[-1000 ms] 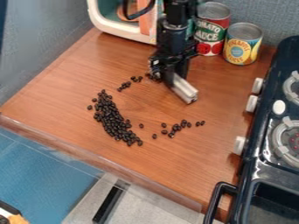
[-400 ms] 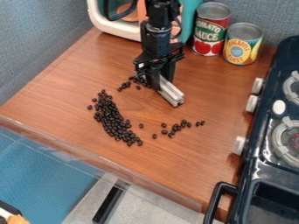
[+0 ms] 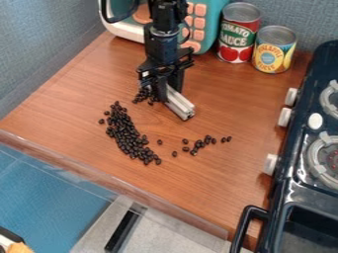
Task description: Sweep into pile
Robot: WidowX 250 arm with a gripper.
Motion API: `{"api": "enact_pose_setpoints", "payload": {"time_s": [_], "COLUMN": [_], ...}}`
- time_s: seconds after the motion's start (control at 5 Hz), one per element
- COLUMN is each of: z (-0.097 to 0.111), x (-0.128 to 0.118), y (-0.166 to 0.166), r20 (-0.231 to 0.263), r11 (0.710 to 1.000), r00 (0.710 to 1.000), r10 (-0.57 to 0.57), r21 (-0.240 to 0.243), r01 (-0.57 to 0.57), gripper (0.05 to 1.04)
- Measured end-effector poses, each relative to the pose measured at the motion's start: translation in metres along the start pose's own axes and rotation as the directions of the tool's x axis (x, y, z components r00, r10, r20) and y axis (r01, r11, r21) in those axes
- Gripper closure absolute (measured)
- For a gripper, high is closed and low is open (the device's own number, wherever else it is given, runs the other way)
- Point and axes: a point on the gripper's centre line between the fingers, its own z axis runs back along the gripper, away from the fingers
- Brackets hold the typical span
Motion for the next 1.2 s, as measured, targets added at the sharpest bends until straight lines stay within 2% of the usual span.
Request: {"api": "enact_pose_setpoints", "payload": {"time_s": [1.0,1.2], "z": [-0.003,-0.003], "x": [0.006,0.006], "y": [0.064,0.063], "r20": [0.013,0.007], "r11": [0.998,0.998], "r00": [0.999,0.999], "r10": [0.038,0.036], "r21": [0.058,0.05], "r01": [-0.038,-0.036], "gripper": [0.716,0.716]}}
